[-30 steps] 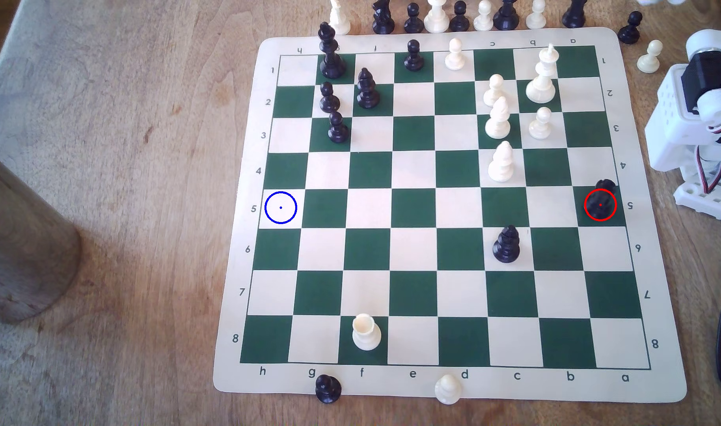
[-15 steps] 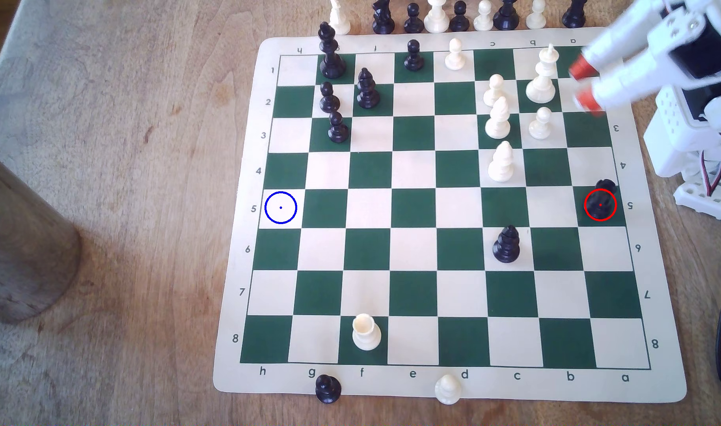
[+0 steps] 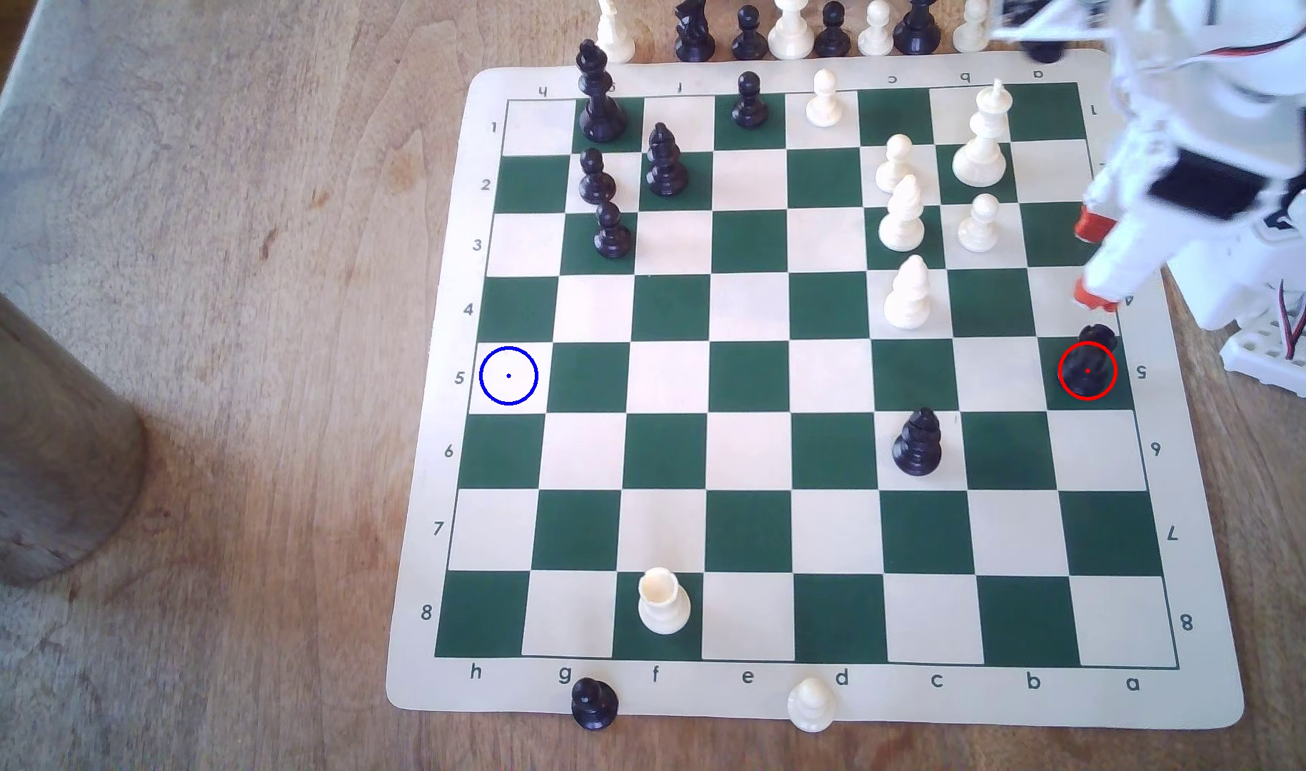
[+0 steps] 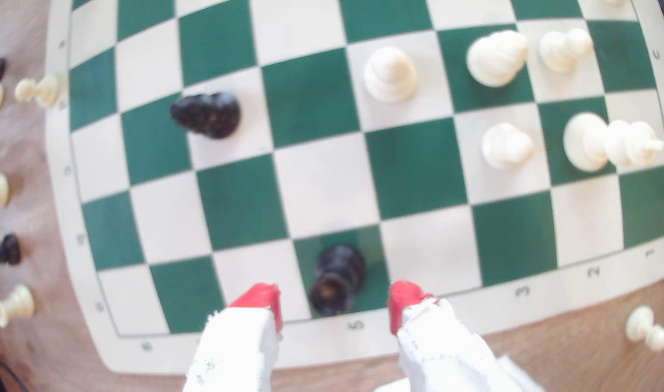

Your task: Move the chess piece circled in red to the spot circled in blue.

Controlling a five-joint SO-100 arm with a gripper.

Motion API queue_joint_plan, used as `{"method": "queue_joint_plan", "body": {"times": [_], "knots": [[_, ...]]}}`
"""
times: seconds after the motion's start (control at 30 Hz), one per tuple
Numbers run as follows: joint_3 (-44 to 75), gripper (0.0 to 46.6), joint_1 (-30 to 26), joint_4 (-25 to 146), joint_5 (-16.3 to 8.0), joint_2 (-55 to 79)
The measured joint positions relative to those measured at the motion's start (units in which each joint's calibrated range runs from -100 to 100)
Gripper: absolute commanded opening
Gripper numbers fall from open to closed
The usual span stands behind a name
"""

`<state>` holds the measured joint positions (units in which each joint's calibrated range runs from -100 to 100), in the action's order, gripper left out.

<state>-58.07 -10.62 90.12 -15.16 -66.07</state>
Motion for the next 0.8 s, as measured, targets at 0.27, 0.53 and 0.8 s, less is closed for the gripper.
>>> {"method": "queue_joint_plan", "body": {"times": [0.27,0.53,0.8], "knots": [[-2.2,15.8,-3.5,-2.0,-0.6,11.3],[-4.4,16.4,-7.3,-7.4,-2.2,15.4],[-7.4,16.3,-8.5,-12.0,-3.0,18.0]]}}
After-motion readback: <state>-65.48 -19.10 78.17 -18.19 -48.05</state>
